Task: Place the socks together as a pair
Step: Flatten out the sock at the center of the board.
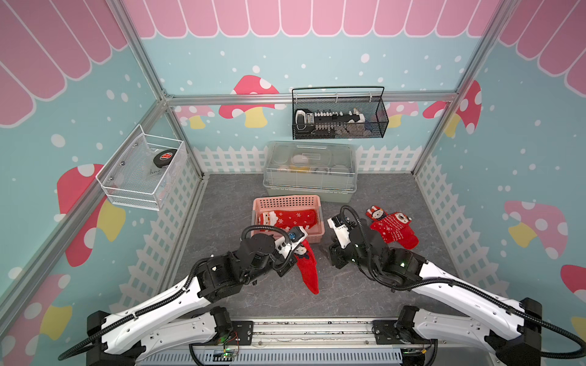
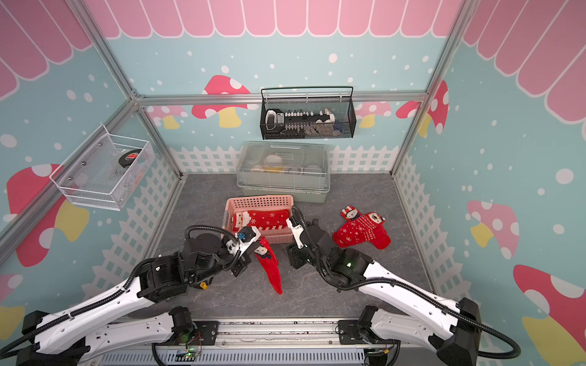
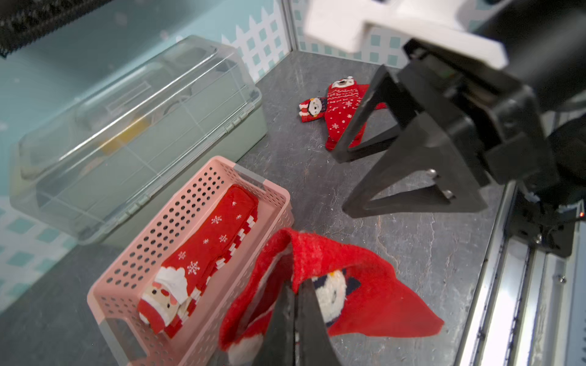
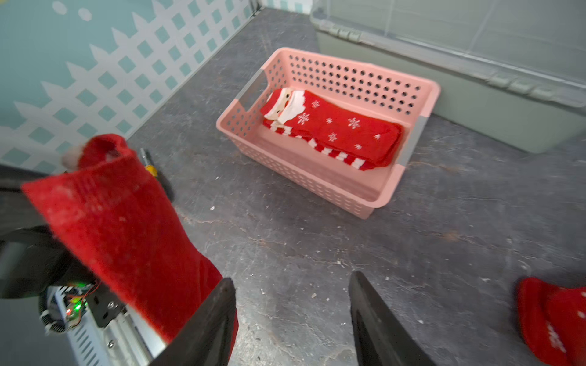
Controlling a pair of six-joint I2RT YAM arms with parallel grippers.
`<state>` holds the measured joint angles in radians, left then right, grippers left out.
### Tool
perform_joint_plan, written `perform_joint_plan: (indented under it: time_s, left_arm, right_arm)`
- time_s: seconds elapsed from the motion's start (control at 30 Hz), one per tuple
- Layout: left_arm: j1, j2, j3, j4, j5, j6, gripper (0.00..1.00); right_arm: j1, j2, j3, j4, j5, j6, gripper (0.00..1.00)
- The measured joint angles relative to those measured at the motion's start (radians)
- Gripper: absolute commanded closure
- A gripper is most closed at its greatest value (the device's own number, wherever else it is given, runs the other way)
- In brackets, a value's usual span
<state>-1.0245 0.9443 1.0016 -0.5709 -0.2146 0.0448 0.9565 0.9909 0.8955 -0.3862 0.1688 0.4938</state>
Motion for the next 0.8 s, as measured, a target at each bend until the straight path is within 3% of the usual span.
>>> perform_joint_plan:
  time_s: [0.13,0.4,0.57,0.8]
  left_arm:
    - [0.000,0.082,0.091,-0.117,-0.032,-0.209,1.00]
    - [-0.002,0.144,0.099,-0.232,-0.032,-0.578,1.00]
    - [-0.025,0.143,0.099,-0.202,0.001,-0.845,1.00]
    - [-0.140,0.149,0.093,-0.053,-0.022,-1.080,1.00]
  right_arm:
    - [0.000,-0.098,-0.043,-0.002,0.082,0.007,0.42]
    - [0.000,-0.203,-0.135,-0.021,0.157,0.032,0.42]
    - [0.000,-0.243,-0.155,-0.038,0.172,0.038,0.42]
    - [0.000,-0.274,-0.159,-0.062,0.193,0.046,0.42]
